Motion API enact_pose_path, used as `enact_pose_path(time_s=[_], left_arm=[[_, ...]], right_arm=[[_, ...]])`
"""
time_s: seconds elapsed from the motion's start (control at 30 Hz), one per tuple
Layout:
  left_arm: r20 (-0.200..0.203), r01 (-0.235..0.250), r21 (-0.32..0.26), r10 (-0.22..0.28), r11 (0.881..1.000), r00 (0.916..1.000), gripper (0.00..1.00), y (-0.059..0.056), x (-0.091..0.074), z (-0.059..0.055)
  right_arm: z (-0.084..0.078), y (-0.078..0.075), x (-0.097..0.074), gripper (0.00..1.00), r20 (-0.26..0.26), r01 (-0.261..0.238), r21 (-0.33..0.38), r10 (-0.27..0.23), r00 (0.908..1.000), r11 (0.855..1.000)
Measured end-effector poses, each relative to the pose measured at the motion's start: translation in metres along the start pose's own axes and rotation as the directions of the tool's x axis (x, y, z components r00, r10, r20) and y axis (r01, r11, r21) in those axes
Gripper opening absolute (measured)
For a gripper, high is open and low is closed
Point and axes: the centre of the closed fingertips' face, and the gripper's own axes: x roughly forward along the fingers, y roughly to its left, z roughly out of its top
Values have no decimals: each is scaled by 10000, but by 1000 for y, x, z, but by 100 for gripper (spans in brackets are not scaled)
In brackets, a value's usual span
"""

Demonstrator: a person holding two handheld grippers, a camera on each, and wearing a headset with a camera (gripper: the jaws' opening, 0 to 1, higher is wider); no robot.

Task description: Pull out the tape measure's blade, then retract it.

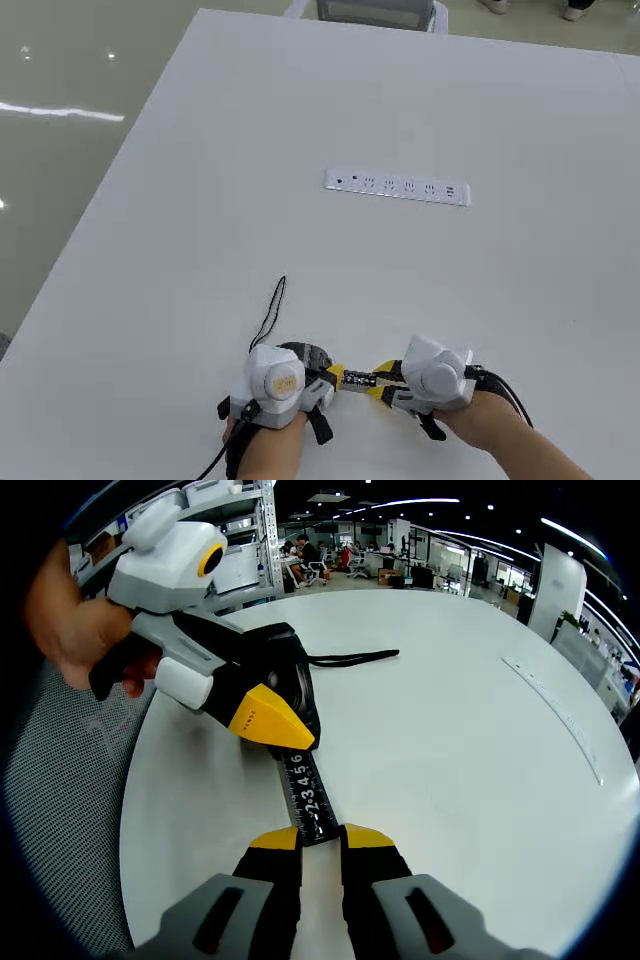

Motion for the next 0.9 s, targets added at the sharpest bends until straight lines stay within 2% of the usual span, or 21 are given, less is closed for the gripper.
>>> enact_pose_path(time_s=[0.9], left_arm=[[15, 100, -173, -100, 9998, 9999, 67, 0, 0, 0]], right_arm=[[11, 4, 9, 14, 107, -77, -135, 79, 9999, 9999]])
